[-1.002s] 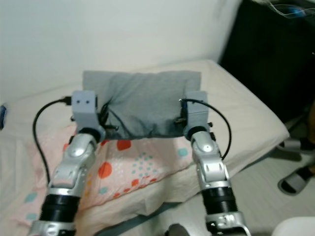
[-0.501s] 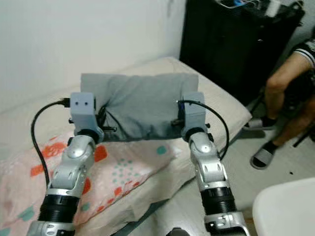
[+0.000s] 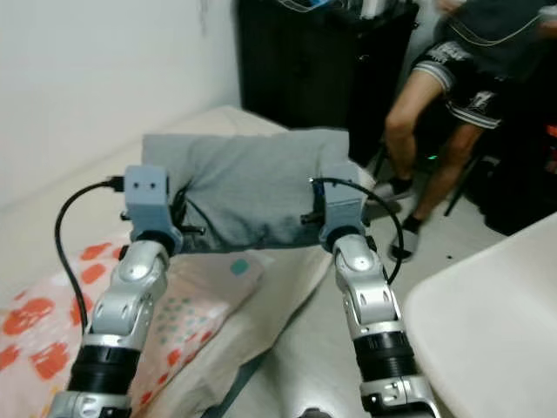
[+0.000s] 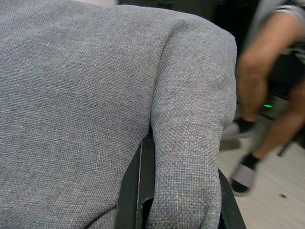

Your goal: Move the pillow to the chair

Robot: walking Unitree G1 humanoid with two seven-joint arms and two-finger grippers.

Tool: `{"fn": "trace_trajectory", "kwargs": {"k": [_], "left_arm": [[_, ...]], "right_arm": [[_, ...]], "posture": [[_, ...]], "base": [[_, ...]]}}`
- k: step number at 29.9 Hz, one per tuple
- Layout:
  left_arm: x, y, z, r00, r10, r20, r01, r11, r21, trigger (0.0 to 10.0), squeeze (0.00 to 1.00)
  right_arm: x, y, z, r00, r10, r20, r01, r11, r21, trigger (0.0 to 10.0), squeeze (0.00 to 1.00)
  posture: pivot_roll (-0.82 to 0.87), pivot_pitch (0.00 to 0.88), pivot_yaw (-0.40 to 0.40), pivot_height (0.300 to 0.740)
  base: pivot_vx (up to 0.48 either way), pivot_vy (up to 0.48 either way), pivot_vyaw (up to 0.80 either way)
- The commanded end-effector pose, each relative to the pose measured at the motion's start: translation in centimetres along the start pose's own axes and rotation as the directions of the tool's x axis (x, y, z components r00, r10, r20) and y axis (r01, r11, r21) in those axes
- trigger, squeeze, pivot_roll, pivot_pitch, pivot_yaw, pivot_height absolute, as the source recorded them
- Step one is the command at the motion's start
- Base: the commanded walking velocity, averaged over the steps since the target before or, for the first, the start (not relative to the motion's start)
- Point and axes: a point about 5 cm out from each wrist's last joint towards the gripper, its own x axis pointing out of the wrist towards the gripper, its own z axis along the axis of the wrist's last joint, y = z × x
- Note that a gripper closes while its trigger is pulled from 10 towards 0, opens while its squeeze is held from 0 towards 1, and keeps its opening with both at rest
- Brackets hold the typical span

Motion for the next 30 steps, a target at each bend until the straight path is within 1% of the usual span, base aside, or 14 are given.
{"fn": "trace_trajectory", "kwargs": {"k": [1, 30], "left_arm": [[0.07, 0.16, 0.95, 0.999, 0.018, 0.042, -0.018, 1.000, 0.004, 10.0, 0.00], [0.17, 0.45, 1.02, 0.999, 0.026, 0.040, -0.026, 1.000, 0.003, 10.0, 0.00]], "right_arm": [[-0.02, 0.27, 0.13, 1.000, 0.014, 0.007, -0.014, 1.000, -0.007, 10.0, 0.00], [0.01, 0.23, 0.06, 1.000, 0.005, 0.001, -0.005, 1.000, 0.001, 10.0, 0.00]], "posture": [[0.00, 0.071, -0.020, 0.740], [0.01, 0.074, -0.015, 0.740]], "base": [[0.000, 0.000, -0.80], [0.000, 0.000, -0.80]]}}
